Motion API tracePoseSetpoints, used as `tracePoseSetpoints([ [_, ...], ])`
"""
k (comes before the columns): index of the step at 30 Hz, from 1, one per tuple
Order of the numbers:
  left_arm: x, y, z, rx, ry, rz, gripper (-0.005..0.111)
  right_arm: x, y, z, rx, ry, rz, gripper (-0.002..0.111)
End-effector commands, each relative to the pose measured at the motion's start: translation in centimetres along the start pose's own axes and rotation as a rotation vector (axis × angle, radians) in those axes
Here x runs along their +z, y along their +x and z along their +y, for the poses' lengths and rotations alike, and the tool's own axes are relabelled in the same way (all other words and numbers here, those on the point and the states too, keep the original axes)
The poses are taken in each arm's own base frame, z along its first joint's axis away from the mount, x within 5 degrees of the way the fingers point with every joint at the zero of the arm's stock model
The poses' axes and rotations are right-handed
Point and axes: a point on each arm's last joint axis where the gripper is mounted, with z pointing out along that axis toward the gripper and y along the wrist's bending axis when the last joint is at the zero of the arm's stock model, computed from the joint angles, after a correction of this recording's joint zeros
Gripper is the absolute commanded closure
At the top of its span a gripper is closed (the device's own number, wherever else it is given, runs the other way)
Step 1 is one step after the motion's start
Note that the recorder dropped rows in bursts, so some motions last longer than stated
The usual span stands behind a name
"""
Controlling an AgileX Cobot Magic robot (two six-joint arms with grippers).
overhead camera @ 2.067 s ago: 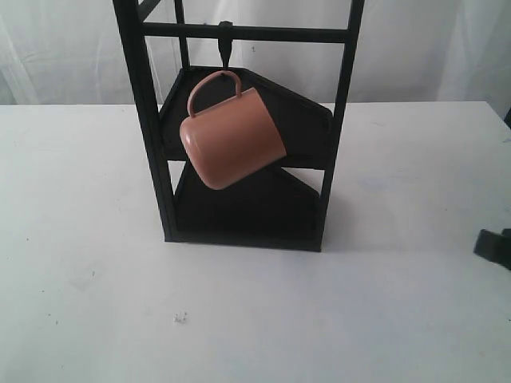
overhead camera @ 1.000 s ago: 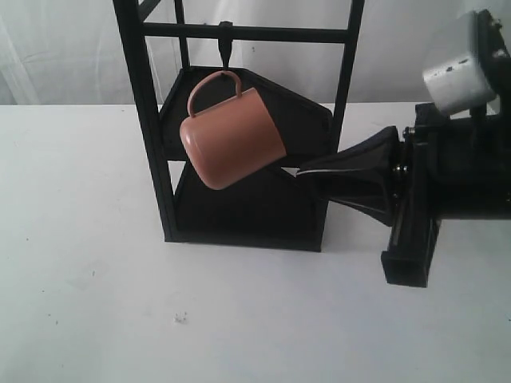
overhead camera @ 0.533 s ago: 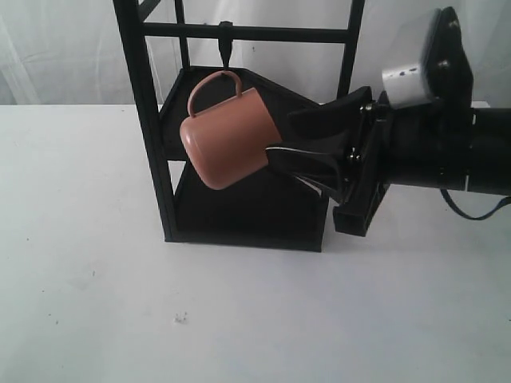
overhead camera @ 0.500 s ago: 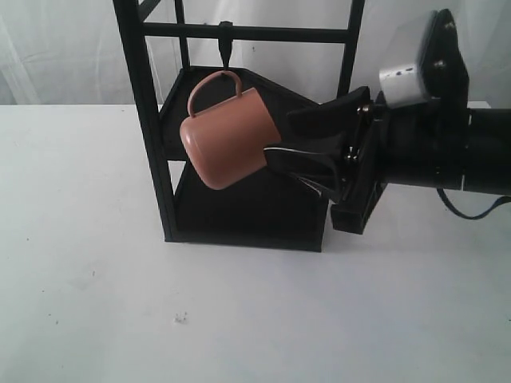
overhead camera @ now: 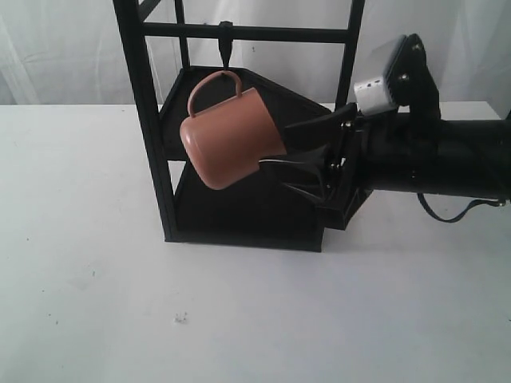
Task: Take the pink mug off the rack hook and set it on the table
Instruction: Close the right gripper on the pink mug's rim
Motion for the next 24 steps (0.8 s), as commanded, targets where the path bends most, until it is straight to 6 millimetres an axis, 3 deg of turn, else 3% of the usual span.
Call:
tracePoseSetpoints([
  [1,0.0,0.1,0.0,-0.008,0.005,-0.001,0.107,0.4,-0.1,0.4,0.002,-0.083,-0.046,0.052],
  [8,0.0,0.1,0.0,-0.008,0.005,-0.001,0.107,0.6,-0.1,0.7,0.008,-0.12,-0.06,0.053],
  [12,0.0,0.1,0.0,-0.008,0.005,-0.001,0.107,1.6,0.3,1.5,0.012,-0.157,-0.037,0.053],
  [24,0.0,0.1,0.0,-0.008,0.005,-0.001,0.107,2.2,1.1,1.2,0.034,-0.154,-0.009,0.053],
])
